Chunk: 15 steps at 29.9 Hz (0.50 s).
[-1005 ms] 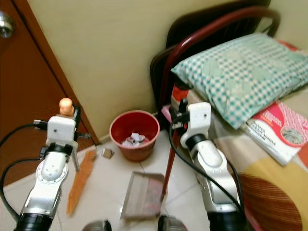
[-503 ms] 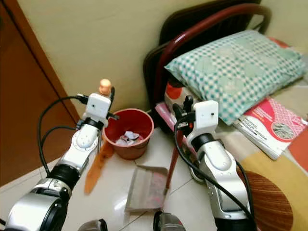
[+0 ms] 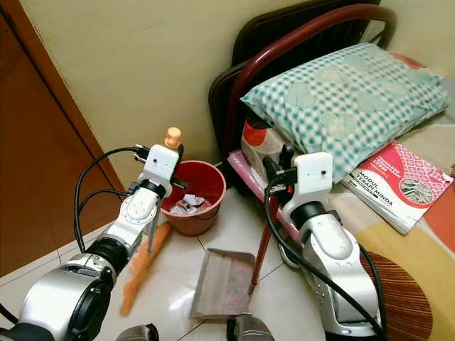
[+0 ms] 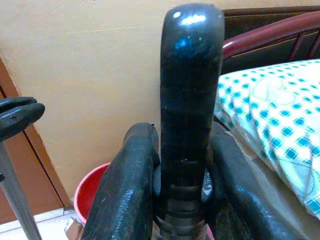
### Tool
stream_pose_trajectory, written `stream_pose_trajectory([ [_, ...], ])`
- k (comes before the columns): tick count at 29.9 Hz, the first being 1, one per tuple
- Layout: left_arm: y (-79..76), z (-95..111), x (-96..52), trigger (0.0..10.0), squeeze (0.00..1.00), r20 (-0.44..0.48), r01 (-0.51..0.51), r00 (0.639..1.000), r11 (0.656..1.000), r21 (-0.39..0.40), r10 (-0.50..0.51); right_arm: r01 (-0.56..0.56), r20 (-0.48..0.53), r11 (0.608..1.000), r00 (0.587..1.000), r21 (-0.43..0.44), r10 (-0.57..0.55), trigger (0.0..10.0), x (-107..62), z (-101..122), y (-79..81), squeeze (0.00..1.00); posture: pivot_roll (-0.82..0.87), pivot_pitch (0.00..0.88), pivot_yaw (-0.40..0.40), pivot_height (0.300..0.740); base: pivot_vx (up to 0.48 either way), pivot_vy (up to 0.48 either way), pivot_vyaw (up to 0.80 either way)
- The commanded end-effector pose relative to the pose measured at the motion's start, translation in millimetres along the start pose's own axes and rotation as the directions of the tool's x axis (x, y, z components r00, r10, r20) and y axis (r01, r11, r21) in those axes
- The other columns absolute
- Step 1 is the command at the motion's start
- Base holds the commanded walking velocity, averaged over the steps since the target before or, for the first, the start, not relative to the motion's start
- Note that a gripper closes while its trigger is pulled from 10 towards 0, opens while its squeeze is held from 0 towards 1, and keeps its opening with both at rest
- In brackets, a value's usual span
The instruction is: Sweep floor
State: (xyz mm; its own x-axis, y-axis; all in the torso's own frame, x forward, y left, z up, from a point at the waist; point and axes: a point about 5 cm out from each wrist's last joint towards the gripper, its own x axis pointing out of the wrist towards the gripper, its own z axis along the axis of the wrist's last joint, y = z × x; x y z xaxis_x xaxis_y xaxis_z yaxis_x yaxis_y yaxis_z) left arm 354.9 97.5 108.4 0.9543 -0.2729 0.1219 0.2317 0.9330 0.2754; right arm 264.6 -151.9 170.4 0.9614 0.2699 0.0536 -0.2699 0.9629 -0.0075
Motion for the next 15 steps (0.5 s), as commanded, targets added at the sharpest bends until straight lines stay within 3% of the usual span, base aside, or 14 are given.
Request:
stream_pose_trajectory([
  [1,-2.7,-9.4,-8.5,10.0,0.0,-0.03,-0.03,0.999,0.994,-0.101,0.027,-0.012,0.029,1.0,1.0,0.005,0.012,10.0,4.2,5.4,1.7,0.0,-0.16,0.147,-0.02,0.74,0.0,0.0,0.0],
  [2,-2.7,-9.4,-8.5,10.0,0.0,-0.03,-0.03,0.999,0.994,-0.101,0.027,-0.012,0.029,1.0,1.0,0.005,0.012,10.0,4.2,5.4,1.7,0.0,-0.16,0.147,-0.02,0.74,0.0,0.0,0.0],
  [3,-4.9,-7.5,-16.4,10.0,0.0,0.013,-0.046,0.999,0.987,-0.152,0.048,-0.021,0.027,1.0,0.999,0.012,0.021,10.0,8.6,3.1,2.7,0.0,-0.13,0.143,-0.023,0.74,0.0,0.0,0.0],
  [7,-2.5,2.0,-37.5,10.0,0.0,0.08,-0.107,0.989,0.976,-0.187,0.124,-0.035,0.026,0.999,0.999,0.022,0.034,10.0,16.3,-0.6,5.0,0.0,-0.09,0.13,-0.029,0.74,0.0,0.0,0.0],
  [11,3.8,16.9,-59.4,10.0,0.0,0.138,-0.135,0.977,0.976,-0.169,0.159,-0.042,0.024,0.999,0.999,0.025,0.041,10.0,21.7,-4.4,5.9,0.0,-0.05,0.115,-0.033,0.74,0.0,0.0,0.0],
  [15,20.5,33.8,-81.5,10.0,0.0,0.182,-0.19,0.96,0.974,-0.124,0.211,-0.046,0.02,0.999,0.999,0.027,0.046,10.0,25.2,-9.1,5.7,0.0,-0.01,0.092,-0.034,0.74,0.0,0.0,0.0],
])
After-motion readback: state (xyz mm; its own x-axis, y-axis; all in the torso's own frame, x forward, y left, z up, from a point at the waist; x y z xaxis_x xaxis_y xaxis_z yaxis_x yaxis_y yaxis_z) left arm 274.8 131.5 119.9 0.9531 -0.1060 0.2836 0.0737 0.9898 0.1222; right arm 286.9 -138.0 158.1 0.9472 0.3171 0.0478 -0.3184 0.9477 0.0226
